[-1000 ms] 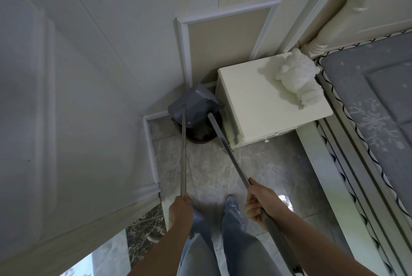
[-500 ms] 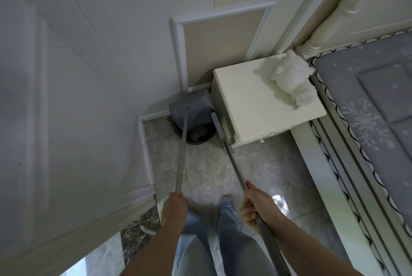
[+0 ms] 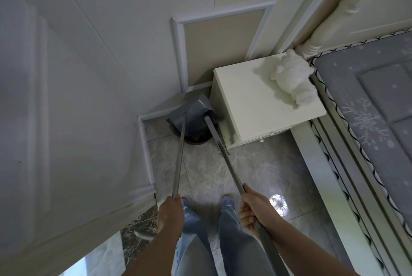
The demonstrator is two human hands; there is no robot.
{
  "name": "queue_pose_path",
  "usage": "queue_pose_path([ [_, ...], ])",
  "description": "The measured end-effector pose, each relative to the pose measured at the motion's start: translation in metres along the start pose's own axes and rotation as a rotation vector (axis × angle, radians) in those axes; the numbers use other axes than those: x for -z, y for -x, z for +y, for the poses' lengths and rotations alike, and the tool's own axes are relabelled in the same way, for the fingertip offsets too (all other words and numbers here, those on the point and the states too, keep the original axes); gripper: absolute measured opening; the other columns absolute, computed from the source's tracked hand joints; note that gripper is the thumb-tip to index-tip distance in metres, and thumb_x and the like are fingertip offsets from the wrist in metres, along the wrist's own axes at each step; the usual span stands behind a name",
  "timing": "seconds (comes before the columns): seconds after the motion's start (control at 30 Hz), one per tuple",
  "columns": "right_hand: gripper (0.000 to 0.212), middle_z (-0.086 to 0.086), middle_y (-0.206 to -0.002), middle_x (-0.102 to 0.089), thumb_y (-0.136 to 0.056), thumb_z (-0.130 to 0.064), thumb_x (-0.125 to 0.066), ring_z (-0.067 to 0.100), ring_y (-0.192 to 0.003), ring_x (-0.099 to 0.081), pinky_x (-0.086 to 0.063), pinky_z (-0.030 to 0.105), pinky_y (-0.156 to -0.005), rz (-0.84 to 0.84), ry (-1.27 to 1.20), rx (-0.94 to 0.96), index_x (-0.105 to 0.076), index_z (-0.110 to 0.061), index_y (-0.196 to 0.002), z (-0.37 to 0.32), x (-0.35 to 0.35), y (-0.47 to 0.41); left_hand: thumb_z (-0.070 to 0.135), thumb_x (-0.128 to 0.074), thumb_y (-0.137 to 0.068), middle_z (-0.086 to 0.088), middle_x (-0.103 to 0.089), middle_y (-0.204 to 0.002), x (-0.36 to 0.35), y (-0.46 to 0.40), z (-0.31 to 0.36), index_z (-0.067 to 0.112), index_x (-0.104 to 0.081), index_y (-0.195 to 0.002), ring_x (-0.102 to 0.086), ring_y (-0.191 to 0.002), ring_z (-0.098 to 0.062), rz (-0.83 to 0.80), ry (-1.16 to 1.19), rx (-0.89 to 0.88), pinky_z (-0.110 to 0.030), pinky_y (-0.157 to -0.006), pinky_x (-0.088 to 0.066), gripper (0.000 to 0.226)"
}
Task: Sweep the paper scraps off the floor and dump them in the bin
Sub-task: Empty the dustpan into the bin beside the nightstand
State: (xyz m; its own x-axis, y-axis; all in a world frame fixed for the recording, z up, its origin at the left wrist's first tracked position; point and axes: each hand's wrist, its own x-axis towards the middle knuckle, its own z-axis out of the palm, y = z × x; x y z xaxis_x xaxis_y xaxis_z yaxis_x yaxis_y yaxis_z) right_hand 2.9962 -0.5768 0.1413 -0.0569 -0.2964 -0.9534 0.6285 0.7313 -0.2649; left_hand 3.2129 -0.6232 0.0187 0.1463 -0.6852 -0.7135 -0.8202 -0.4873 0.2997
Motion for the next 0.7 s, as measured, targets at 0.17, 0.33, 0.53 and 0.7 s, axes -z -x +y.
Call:
queue_pose_path([
  [0.17, 0.041, -0.002, -0.047, -0.028, -0.095, -0.007, -0.045, 0.007, -0.035, -0.025, -0.022, 0.014, -0.034, 0.003, 0.036, 0.025, -0.041, -0.016, -0.055, -0.001, 0.0, 0.001, 0.032, -0.036, -0.105, -0.01, -0.059, -0.076, -0.004, 0.014, -0.007, 0.011, -0.047, -0.091, -0.061, -0.071, -0.028, 0.045, 0.013, -0.016, -0.039, -0.069, -0.057, 0.027],
  [0.33, 0.042, -0.001, -0.049, -0.028, -0.093, -0.009, -0.049, 0.008, -0.036, -0.026, -0.022, 0.015, -0.034, -0.005, 0.059, -0.009, -0.042, -0.016, -0.052, -0.004, 0.002, -0.001, 0.036, -0.036, -0.104, -0.004, -0.053, -0.067, 0.001, 0.01, -0.002, 0.007, -0.054, -0.092, -0.057, -0.064, -0.022, 0.067, 0.002, -0.032, -0.032, -0.063, -0.053, 0.037],
  [0.53, 0.042, -0.005, -0.048, -0.028, -0.092, -0.02, -0.056, 0.004, -0.034, -0.027, -0.023, 0.014, -0.032, -0.12, -0.087, -0.116, -0.041, -0.017, -0.053, -0.004, -0.01, -0.004, 0.036, -0.037, -0.104, -0.013, -0.063, -0.081, 0.007, 0.02, -0.001, 0.005, -0.055, -0.093, -0.059, -0.071, -0.027, 0.01, 0.039, 0.002, -0.031, -0.063, -0.047, 0.038],
  [0.7, 0.026, -0.006, -0.055, -0.023, -0.09, -0.015, -0.045, 0.004, -0.033, -0.028, -0.026, 0.014, -0.029, -0.188, -0.345, -0.192, -0.038, -0.018, -0.065, -0.01, -0.02, 0.005, 0.033, -0.039, -0.103, -0.02, -0.065, -0.082, 0.018, 0.013, 0.013, -0.006, -0.062, -0.097, -0.064, -0.073, -0.035, -0.062, 0.167, 0.09, -0.044, -0.071, -0.055, 0.046],
])
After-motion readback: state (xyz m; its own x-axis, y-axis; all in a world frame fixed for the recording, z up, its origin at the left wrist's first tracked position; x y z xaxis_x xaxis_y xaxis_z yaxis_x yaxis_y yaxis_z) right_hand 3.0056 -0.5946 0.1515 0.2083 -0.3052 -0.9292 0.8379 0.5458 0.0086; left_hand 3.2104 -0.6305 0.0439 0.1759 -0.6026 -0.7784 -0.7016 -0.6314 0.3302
